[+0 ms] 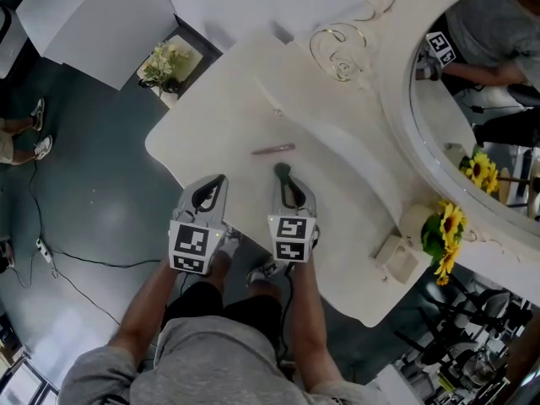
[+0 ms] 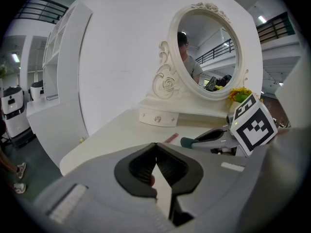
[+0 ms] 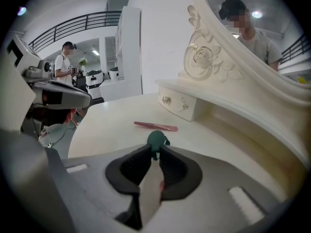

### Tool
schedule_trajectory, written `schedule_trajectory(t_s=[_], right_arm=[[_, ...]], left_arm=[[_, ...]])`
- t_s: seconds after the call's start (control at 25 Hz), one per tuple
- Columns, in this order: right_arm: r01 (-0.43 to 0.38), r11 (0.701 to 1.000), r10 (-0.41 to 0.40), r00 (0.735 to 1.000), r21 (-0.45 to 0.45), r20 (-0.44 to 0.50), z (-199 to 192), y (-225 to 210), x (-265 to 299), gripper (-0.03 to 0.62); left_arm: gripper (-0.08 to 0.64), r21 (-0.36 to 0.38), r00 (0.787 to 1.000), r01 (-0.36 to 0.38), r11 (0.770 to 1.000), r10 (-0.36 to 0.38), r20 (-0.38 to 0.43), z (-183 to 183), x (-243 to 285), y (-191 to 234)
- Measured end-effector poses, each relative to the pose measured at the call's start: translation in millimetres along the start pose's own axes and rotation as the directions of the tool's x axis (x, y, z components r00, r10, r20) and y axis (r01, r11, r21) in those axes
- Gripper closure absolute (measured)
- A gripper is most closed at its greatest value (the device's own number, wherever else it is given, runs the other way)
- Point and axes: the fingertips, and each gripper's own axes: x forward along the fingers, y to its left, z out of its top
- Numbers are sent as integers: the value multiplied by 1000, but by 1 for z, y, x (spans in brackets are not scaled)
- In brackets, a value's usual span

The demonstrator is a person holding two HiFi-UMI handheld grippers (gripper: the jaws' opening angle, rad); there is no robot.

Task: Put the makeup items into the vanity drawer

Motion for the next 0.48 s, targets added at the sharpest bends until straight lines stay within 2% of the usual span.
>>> schedule_trajectory(t_s=[0.48], right_arm=[[55, 998, -57, 990, 23, 132, 48, -23, -65, 540]], left_arm=[[549, 56, 994, 19, 998, -25, 109, 62, -21, -23]])
